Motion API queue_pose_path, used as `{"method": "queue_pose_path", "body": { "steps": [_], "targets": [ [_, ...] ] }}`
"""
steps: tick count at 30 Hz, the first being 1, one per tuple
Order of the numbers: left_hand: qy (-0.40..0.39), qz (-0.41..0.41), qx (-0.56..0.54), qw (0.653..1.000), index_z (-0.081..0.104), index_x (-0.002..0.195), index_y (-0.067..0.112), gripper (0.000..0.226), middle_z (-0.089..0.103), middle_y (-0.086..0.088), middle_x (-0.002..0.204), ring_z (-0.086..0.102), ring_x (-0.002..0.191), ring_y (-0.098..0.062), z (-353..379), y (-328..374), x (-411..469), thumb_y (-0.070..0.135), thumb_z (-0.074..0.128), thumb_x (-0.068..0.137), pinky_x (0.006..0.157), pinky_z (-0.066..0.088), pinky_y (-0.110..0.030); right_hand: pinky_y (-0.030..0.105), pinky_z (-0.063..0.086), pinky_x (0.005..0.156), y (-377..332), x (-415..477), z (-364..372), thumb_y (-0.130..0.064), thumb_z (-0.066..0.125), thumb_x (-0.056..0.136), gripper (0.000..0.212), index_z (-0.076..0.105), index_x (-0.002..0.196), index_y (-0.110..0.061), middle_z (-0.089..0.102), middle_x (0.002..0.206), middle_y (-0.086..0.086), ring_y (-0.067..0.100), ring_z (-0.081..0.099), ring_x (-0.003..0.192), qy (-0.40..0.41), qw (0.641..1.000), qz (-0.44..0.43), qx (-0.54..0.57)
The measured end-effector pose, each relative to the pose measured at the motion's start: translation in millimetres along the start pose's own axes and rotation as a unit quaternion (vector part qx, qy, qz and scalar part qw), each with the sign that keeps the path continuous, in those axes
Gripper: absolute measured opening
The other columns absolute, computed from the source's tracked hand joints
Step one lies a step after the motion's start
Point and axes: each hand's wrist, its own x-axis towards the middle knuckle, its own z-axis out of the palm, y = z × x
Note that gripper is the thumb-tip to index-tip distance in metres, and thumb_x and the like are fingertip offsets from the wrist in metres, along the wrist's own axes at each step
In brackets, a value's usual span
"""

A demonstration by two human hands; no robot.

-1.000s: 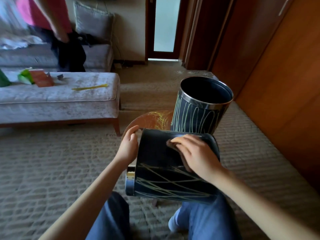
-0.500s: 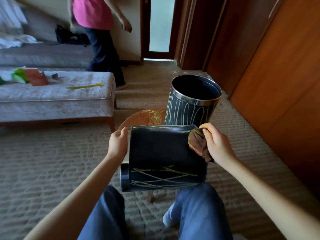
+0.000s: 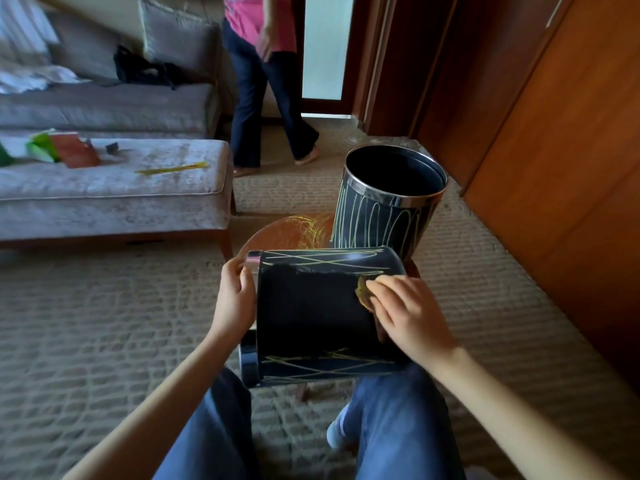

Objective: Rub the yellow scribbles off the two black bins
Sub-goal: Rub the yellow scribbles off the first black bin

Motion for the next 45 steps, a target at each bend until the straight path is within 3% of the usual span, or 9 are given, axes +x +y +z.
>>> {"method": "queue_pose_path", "body": {
  "steps": [4, 7, 11, 21, 27, 32, 37, 40, 45],
  "targets": [
    [-0.032, 0.010, 0.021, 0.999, 0.039, 0.149, 0.017, 0.048, 0.045, -0.001, 0.149, 0.041, 0.138, -0.018, 0, 7, 10, 0.014, 0.033, 0.102, 0.118, 0.029, -0.036, 0.044, 0.045, 0.097, -14, -22, 2, -0.026, 0.065, 0.093, 0.038, 0.057, 0.127, -0.012, 0.065, 0.125, 0.008, 0.027, 0.060, 0.114, -0.007, 0.999, 0.050, -0.013],
    [-0.026, -0.038, -0.004, 0.999, 0.050, 0.139, 0.028, 0.046, 0.059, -0.003, 0.136, 0.055, 0.125, -0.022, 0, 9, 22, 0.030, 0.038, 0.094, 0.111, 0.041, -0.047, 0.043, 0.041, 0.098, -23, -28, 3, -0.009, 0.067, 0.090, 0.034, 0.065, 0.123, -0.015, 0.065, 0.126, 0.005, 0.024, 0.059, 0.116, 0.022, 0.997, 0.075, -0.028],
    [-0.047, -0.038, 0.018, 0.998, 0.057, 0.116, 0.027, 0.036, 0.067, -0.010, 0.115, 0.061, 0.113, -0.035, 1, 4, 37, 0.048, 0.041, 0.091, 0.100, 0.048, -0.054, 0.041, 0.044, 0.095, -22, -35, 0, -0.003, 0.041, 0.102, 0.031, 0.062, 0.122, -0.014, 0.067, 0.123, 0.007, 0.025, 0.060, 0.112, 0.034, 0.999, 0.040, 0.010],
    [-0.031, -0.037, 0.036, 0.998, 0.045, 0.146, 0.023, 0.043, 0.055, 0.001, 0.142, 0.050, 0.131, -0.018, 0, 8, 17, 0.033, 0.041, 0.104, 0.108, 0.037, -0.033, 0.042, 0.050, 0.091, 35, 60, 18, 0.012, 0.064, 0.082, 0.040, 0.069, 0.115, -0.009, 0.071, 0.110, 0.007, 0.033, 0.061, 0.100, -0.148, 0.978, 0.122, 0.087],
    [-0.061, -0.056, 0.006, 0.997, 0.050, 0.130, 0.012, 0.050, 0.056, -0.022, 0.131, 0.051, 0.125, -0.041, 2, 3, 35, 0.045, 0.042, 0.094, 0.105, 0.041, -0.056, 0.030, 0.041, 0.107, 0, -11, -8, 0.010, 0.058, 0.086, 0.037, 0.071, 0.115, -0.007, 0.069, 0.118, 0.004, 0.023, 0.059, 0.110, -0.054, 0.992, 0.080, 0.075],
    [-0.055, -0.038, 0.013, 0.998, 0.051, 0.136, 0.019, 0.049, 0.059, -0.010, 0.136, 0.053, 0.129, -0.028, 0, 5, 26, 0.045, 0.042, 0.096, 0.112, 0.039, -0.050, 0.034, 0.045, 0.104, -7, -11, -5, 0.008, 0.048, 0.090, 0.039, 0.071, 0.118, -0.009, 0.068, 0.119, 0.003, 0.024, 0.059, 0.108, -0.050, 0.994, 0.069, 0.072],
    [-0.038, -0.026, 0.004, 0.999, 0.044, 0.147, 0.024, 0.044, 0.052, 0.003, 0.146, 0.046, 0.135, -0.015, -1, 6, 12, 0.033, 0.042, 0.104, 0.117, 0.034, -0.041, 0.045, 0.051, 0.093, 8, 59, 23, 0.016, 0.055, 0.082, 0.046, 0.069, 0.118, -0.009, 0.070, 0.113, 0.006, 0.029, 0.060, 0.102, -0.138, 0.981, 0.100, 0.091],
    [-0.036, -0.022, 0.000, 0.999, 0.047, 0.144, 0.025, 0.043, 0.055, 0.001, 0.143, 0.049, 0.133, -0.016, -2, 6, 14, 0.034, 0.042, 0.102, 0.115, 0.036, -0.044, 0.049, 0.050, 0.095, 5, 66, 21, 0.008, 0.057, 0.086, 0.039, 0.068, 0.120, -0.007, 0.069, 0.115, 0.008, 0.031, 0.060, 0.105, -0.153, 0.977, 0.109, 0.103],
    [-0.034, -0.031, -0.021, 0.999, 0.048, 0.144, 0.024, 0.043, 0.055, 0.001, 0.143, 0.049, 0.133, -0.016, 1, 8, 19, 0.033, 0.043, 0.102, 0.115, 0.036, -0.042, 0.039, 0.043, 0.104, -33, 3, -5, -0.021, 0.064, 0.091, 0.030, 0.069, 0.120, -0.012, 0.065, 0.122, 0.003, 0.026, 0.058, 0.114, -0.078, 0.987, 0.088, 0.109]
  ]
}}
